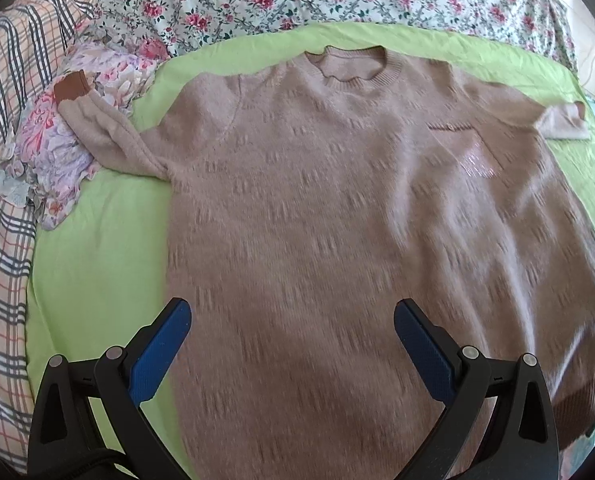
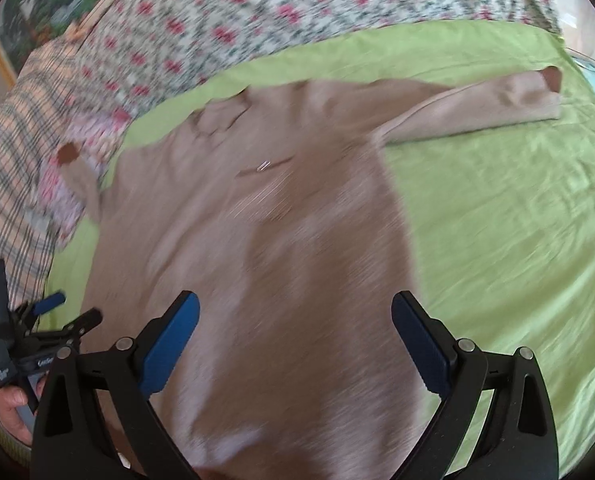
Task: Fold small clothes
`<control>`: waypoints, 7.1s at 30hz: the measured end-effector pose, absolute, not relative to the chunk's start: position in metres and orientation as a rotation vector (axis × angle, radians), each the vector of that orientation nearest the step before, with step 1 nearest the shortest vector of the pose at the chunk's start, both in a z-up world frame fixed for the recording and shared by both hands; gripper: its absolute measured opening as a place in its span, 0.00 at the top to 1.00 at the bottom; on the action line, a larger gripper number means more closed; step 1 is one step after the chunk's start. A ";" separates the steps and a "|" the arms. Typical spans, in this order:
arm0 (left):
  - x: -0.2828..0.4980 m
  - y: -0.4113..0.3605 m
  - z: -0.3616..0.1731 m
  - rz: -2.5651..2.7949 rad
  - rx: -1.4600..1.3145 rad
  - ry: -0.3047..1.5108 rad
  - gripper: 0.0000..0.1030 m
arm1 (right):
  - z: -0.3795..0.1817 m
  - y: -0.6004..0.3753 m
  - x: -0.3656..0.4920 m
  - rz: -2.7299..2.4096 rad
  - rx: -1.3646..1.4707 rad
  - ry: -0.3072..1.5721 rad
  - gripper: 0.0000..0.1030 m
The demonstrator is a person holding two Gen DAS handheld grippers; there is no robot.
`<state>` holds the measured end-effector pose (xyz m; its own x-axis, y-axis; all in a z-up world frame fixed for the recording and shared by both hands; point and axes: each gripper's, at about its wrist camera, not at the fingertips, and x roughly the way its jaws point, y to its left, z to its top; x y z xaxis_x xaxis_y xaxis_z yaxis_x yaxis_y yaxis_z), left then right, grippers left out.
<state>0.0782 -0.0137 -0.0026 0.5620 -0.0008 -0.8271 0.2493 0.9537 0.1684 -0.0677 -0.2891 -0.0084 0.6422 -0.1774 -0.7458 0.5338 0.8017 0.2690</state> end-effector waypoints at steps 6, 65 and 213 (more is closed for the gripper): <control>0.105 -0.012 0.006 -0.126 0.249 0.947 0.01 | 0.015 -0.391 -0.067 -0.586 0.531 0.721 0.17; 0.273 -0.002 -0.038 -0.538 -0.429 1.124 0.01 | -0.012 -0.295 0.099 0.098 0.606 0.732 0.52; 0.249 0.082 -0.042 -0.005 0.038 0.939 0.44 | -0.003 -0.352 0.081 -0.311 0.685 0.616 0.94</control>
